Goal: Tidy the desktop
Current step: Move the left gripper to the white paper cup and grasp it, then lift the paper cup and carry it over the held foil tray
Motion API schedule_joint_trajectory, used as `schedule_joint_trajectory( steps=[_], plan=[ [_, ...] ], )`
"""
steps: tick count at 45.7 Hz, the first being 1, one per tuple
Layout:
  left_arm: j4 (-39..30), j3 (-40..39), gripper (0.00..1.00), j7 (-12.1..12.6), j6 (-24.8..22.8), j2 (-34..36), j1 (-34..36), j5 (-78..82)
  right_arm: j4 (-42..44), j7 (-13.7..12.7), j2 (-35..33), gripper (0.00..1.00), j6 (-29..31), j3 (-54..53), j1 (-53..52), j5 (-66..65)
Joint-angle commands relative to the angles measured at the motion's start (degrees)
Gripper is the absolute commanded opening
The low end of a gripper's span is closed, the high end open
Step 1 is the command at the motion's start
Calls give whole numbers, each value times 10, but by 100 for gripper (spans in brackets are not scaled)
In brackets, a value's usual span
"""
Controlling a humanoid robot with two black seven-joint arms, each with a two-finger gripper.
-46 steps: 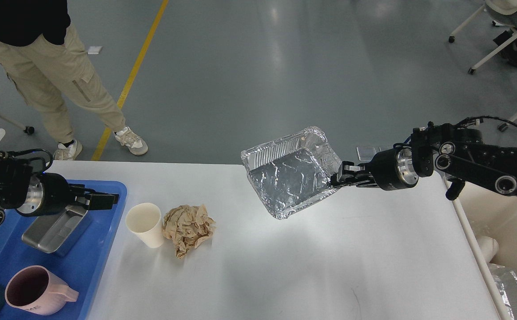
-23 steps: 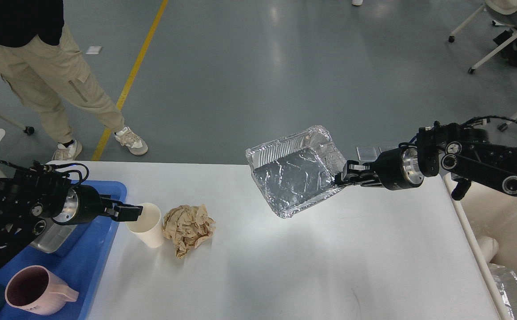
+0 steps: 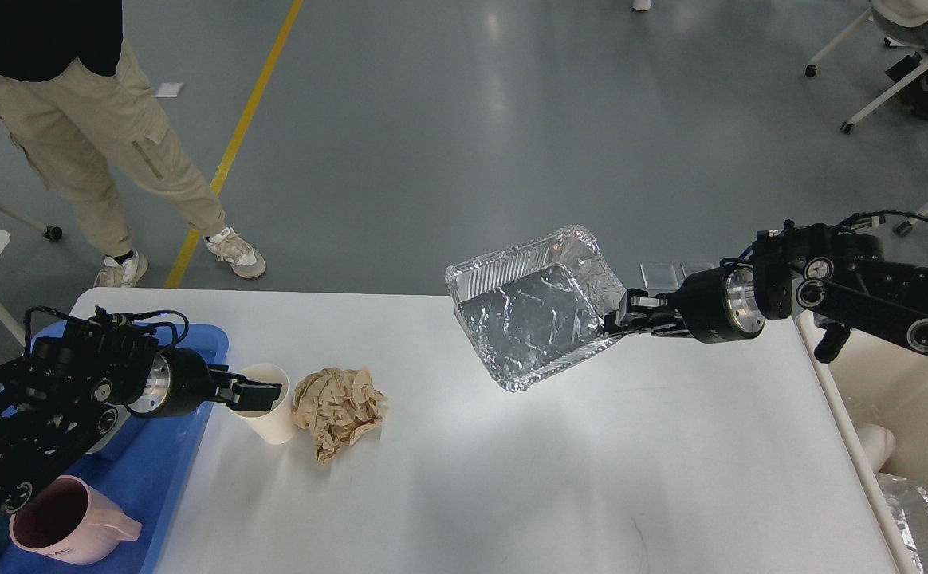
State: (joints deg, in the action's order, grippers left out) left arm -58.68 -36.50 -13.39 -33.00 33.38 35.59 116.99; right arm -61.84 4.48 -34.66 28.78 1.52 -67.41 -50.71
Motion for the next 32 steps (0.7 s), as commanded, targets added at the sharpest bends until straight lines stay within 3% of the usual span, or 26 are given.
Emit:
schedule_joint_trajectory(
  steps=[1, 7, 12, 17, 21, 32],
  plan=[
    [20, 5, 76, -24, 2, -1, 11, 3, -2, 0, -5, 0, 0, -1, 3, 0],
    [29, 5, 58, -52, 4, -2, 14, 9, -5, 1, -10, 0, 0, -1, 3, 0],
    [30, 6, 25, -75, 7, 1, 13, 21, -5, 1, -12, 0, 0, -1, 3, 0],
    [32, 12, 6, -88, 7, 6, 11, 22, -4, 1, -17, 0, 0, -1, 3, 0],
    [38, 24, 1, -98, 10, 11, 9, 23, -5, 1, -18, 0, -1, -1, 3, 0],
    [43, 47, 0, -126, 39, 35, 9, 27, -6, 1, -18, 0, -6, -1, 3, 0]
  ],
)
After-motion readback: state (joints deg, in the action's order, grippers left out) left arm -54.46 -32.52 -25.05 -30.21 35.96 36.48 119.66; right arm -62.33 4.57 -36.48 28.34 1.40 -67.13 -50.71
